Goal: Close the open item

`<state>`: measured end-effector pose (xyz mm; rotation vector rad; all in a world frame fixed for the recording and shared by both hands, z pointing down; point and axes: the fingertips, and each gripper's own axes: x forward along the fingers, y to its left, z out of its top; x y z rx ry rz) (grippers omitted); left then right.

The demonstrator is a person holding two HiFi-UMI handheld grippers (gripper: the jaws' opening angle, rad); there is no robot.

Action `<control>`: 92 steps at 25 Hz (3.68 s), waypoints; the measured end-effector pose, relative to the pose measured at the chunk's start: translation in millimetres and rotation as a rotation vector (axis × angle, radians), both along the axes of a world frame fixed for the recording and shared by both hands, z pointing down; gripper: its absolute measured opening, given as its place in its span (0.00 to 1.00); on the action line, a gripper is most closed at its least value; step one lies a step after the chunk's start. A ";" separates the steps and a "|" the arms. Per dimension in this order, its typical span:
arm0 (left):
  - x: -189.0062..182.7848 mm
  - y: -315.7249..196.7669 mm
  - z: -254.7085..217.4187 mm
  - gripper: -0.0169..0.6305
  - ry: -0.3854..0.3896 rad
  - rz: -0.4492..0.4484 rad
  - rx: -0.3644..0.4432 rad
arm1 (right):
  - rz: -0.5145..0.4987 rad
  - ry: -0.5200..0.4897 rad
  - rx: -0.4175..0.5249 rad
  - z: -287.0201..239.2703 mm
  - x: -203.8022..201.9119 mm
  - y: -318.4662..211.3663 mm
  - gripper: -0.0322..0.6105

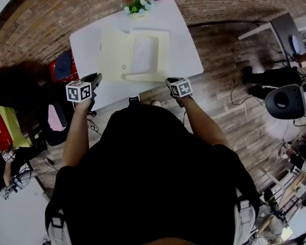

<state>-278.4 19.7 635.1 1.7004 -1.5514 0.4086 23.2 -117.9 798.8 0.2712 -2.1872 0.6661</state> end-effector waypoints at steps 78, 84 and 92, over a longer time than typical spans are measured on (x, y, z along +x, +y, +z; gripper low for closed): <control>217.5 -107.0 39.3 0.08 0.235 0.734 -0.104 | 0.232 -0.033 -0.057 3.2 1.4 -4.2 0.25; 229.5 -111.7 48.8 0.08 0.256 0.762 -0.129 | 0.227 -0.028 -0.053 2.6 1.6 -3.4 0.24; 249.2 -117.5 67.1 0.08 0.274 0.798 -0.169 | 0.233 -0.030 -0.059 0.9 3.8 -1.5 0.24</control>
